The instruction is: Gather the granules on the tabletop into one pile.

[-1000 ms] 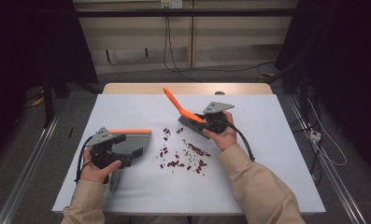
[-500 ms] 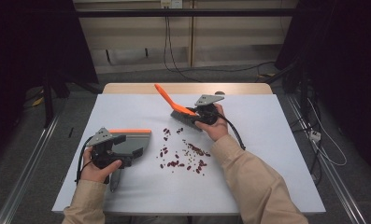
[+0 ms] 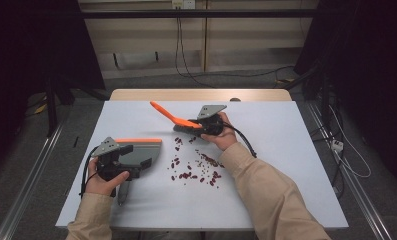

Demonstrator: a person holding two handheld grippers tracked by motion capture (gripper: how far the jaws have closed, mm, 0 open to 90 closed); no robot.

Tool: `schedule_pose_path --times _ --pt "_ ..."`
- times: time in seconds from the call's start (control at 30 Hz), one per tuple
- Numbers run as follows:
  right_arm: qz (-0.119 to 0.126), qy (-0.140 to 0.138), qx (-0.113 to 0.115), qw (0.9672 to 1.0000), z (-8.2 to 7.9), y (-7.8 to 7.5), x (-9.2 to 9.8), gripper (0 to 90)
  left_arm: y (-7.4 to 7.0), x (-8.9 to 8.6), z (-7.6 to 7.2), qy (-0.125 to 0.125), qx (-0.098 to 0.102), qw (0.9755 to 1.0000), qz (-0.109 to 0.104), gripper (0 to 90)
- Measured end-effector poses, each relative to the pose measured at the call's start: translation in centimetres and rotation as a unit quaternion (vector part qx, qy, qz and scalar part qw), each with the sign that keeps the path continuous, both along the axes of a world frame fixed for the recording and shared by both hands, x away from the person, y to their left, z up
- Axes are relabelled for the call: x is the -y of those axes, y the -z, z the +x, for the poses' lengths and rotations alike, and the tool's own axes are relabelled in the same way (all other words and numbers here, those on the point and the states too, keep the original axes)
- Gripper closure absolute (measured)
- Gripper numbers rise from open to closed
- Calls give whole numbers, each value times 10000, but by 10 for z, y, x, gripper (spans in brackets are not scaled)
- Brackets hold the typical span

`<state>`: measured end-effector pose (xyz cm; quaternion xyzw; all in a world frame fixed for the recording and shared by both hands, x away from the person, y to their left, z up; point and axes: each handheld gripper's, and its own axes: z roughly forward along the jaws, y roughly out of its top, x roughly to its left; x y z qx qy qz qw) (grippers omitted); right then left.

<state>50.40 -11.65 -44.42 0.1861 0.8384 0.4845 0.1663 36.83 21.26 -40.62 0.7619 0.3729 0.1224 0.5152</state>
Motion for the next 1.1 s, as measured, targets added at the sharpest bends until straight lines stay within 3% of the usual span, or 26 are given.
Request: schedule_pose_path --times 0.1,0.43,1.1 --pt "9 -162 -94 9998 -8 -2 0 710 0 -1 0 -2 9 10000 17 62" --pt "-147 -528 -76 9985 -36 -4 4 708 0 -4 -1 -58 28 10000 34 62" --pt "-245 -762 -73 9968 -73 -6 10 705 0 -4 -1 -79 43 10000 33 62"
